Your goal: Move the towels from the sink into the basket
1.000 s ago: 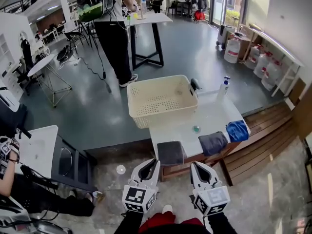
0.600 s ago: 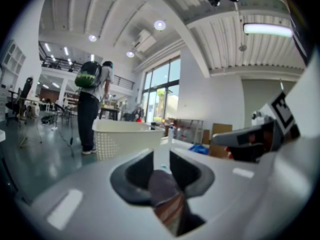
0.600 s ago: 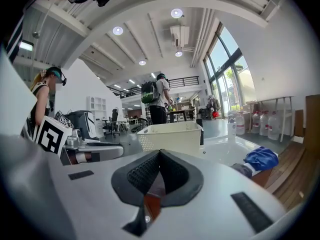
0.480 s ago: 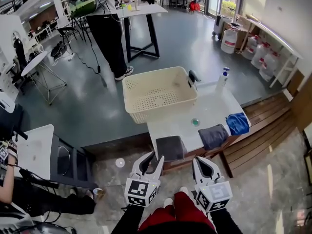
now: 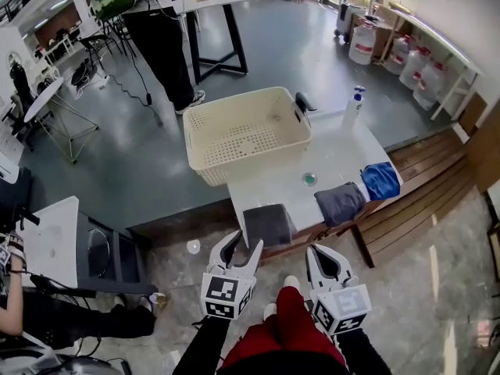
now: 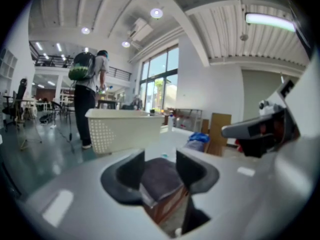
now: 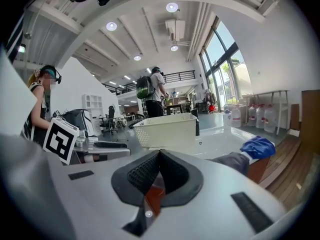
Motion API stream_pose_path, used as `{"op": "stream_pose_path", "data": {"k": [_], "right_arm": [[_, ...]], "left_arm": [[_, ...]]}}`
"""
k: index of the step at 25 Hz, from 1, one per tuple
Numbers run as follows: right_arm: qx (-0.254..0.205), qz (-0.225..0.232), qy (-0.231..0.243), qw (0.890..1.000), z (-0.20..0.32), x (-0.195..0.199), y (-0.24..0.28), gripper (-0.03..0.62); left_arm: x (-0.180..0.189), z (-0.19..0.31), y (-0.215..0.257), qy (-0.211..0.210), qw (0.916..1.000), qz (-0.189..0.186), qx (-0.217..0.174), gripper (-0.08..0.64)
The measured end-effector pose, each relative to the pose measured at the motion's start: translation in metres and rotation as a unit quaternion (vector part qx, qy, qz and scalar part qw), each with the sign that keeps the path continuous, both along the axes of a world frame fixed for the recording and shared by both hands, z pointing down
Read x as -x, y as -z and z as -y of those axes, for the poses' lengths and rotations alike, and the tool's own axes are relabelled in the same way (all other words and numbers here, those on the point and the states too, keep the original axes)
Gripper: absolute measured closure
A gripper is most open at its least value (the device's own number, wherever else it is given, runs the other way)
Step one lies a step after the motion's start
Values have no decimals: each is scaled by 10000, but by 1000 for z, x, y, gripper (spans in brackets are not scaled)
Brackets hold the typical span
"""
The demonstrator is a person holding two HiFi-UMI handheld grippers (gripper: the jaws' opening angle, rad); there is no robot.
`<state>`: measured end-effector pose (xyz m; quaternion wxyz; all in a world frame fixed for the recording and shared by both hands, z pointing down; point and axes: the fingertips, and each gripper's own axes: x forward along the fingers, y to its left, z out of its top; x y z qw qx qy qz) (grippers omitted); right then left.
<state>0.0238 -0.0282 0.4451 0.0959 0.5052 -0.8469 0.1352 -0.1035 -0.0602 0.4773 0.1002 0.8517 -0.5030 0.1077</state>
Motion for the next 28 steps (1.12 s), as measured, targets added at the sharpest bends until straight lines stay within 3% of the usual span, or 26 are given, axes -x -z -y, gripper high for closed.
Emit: {"op": "stream_pose_path", "data": {"k": [15, 28], "right_arm": [[399, -192, 6, 9990, 17, -9, -33, 584], [592, -312, 21, 9978, 26, -19, -48, 584]], "left_arm": [[-19, 19, -44, -207, 9972, 304, 648, 357], [-35, 37, -70, -500, 9868, 1042, 1132, 330]]}}
